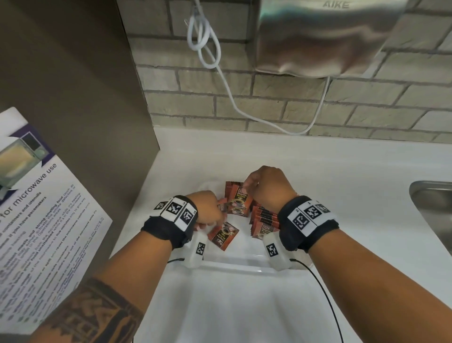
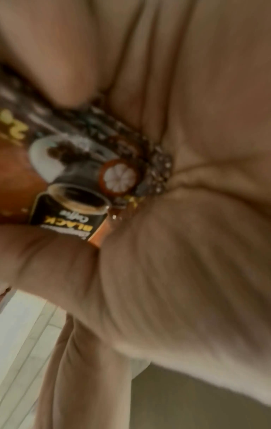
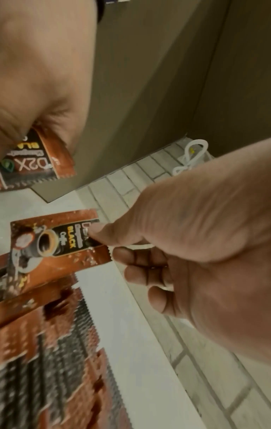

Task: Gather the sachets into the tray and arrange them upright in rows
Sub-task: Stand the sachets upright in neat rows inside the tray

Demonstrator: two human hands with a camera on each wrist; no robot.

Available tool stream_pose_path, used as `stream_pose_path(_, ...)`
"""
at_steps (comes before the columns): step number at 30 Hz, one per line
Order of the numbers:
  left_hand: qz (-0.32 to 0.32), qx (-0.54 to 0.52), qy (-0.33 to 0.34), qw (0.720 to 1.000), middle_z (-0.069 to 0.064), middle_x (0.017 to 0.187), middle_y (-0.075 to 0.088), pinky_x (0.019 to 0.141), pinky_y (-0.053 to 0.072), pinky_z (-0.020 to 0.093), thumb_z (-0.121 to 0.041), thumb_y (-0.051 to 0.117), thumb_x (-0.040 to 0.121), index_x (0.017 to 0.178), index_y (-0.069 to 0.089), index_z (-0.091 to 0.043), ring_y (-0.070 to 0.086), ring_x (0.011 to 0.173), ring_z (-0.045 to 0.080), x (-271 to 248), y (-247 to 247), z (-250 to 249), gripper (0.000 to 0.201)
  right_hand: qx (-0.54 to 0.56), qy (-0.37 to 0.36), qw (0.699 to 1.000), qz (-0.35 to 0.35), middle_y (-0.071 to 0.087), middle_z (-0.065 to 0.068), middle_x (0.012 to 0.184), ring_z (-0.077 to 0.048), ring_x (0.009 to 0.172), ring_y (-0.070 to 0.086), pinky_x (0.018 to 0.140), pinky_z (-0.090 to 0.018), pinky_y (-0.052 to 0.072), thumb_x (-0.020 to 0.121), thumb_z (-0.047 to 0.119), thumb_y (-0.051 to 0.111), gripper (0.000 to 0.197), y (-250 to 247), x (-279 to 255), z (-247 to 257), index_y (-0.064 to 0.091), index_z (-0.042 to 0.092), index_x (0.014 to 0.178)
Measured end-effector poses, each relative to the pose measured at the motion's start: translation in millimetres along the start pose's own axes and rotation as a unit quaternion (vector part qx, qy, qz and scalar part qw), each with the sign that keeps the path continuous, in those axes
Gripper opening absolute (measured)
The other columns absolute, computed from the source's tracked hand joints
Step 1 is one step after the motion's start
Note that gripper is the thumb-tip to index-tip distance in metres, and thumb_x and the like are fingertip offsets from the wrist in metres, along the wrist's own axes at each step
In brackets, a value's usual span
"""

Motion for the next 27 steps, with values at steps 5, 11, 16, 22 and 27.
stream_pose_path(5,0.056,-0.022,0.023,0.998,-0.001,0.057,0.058,0.040,0.038,0.015,-0.028,0.068,0.092,0.077,0.062,-0.013,0.048,0.038,0.010,12,25,-13,0.022,-0.097,0.017,0.995,0.013,0.067,0.000,0.097,-0.024,0.100,0.057,0.088,-0.039,0.053,0.085,0.020,0.058,0.021,19,6,6,0.078,0.024,0.084)
stream_pose_path(11,0.078,-0.021,0.014,0.997,-0.001,0.052,0.058,0.046,0.040,0.019,-0.026,0.065,0.090,0.074,0.062,-0.011,0.050,0.045,0.015,23,33,-19,0.023,-0.165,0.023,0.985,0.051,0.056,-0.003,0.110,-0.025,0.110,0.047,0.088,-0.036,0.044,0.093,0.022,0.049,0.026,29,12,3,0.075,0.020,0.099)
stream_pose_path(16,0.078,-0.024,0.011,0.997,-0.004,0.046,0.057,0.041,0.038,0.015,-0.026,0.065,0.092,0.071,0.062,-0.011,0.048,0.037,0.012,27,30,-22,0.026,-0.162,0.007,0.985,0.052,0.056,-0.001,0.108,-0.024,0.109,0.047,0.084,-0.034,0.042,0.092,0.024,0.056,0.021,30,14,2,0.076,0.022,0.093)
stream_pose_path(22,0.081,-0.029,0.017,0.996,-0.002,0.051,0.056,0.041,0.036,0.014,-0.027,0.065,0.092,0.070,0.061,-0.011,0.047,0.040,0.013,30,30,-23,0.028,-0.105,0.004,0.993,0.049,0.056,0.004,0.101,-0.020,0.104,0.047,0.086,-0.033,0.042,0.088,0.018,0.062,0.029,21,15,2,0.065,0.037,0.066)
stream_pose_path(27,0.081,-0.054,0.015,0.995,-0.003,0.048,0.057,0.042,0.037,0.016,-0.027,0.067,0.092,0.068,0.061,-0.013,0.049,0.042,0.013,30,32,-21,0.028,-0.071,0.002,0.997,0.019,0.066,0.003,0.100,-0.023,0.103,0.057,0.091,-0.041,0.051,0.087,0.020,0.059,0.024,15,17,-5,0.073,0.034,0.072)
Point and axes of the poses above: each hand's wrist, its own x-axis towards the middle knuckle, its own y-axis out of the palm, z = x × y, the point moved 2 cm from there along x, towards the middle knuckle
